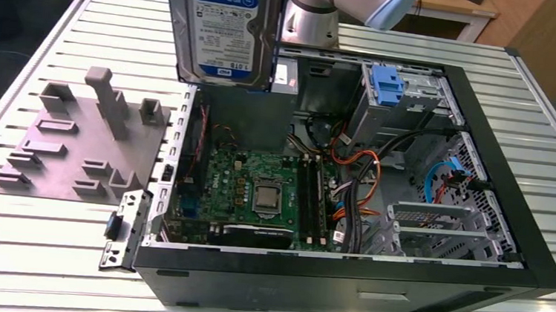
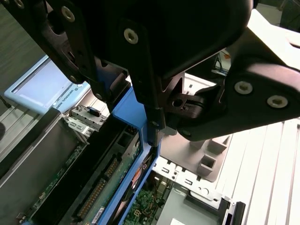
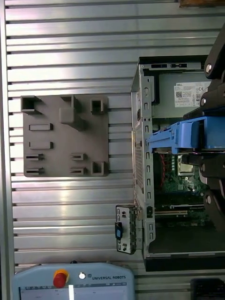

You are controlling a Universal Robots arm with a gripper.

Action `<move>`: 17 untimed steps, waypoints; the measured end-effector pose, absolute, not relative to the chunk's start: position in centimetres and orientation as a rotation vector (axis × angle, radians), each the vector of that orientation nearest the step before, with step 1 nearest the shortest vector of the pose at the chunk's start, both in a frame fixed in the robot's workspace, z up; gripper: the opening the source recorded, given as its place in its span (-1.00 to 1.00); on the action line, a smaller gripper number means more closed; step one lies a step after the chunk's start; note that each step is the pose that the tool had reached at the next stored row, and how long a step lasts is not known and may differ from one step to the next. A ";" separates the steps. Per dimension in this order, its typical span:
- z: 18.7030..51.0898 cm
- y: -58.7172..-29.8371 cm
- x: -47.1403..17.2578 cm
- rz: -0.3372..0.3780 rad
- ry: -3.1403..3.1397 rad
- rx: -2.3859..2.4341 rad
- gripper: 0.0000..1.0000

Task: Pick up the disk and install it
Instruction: 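Pick up the disk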

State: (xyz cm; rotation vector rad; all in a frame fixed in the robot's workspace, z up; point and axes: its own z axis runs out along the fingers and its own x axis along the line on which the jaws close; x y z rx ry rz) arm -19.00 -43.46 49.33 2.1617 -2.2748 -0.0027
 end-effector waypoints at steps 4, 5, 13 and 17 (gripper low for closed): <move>49.3 -43.5 -18.7 -0.002 -2.275 2.162 -0.27; 49.3 -43.5 -18.6 -0.002 -2.275 2.162 -0.27; 49.1 -43.5 -18.1 -0.001 -2.276 2.163 -0.27; 49.1 -43.5 -17.9 -0.001 -2.276 2.163 -0.27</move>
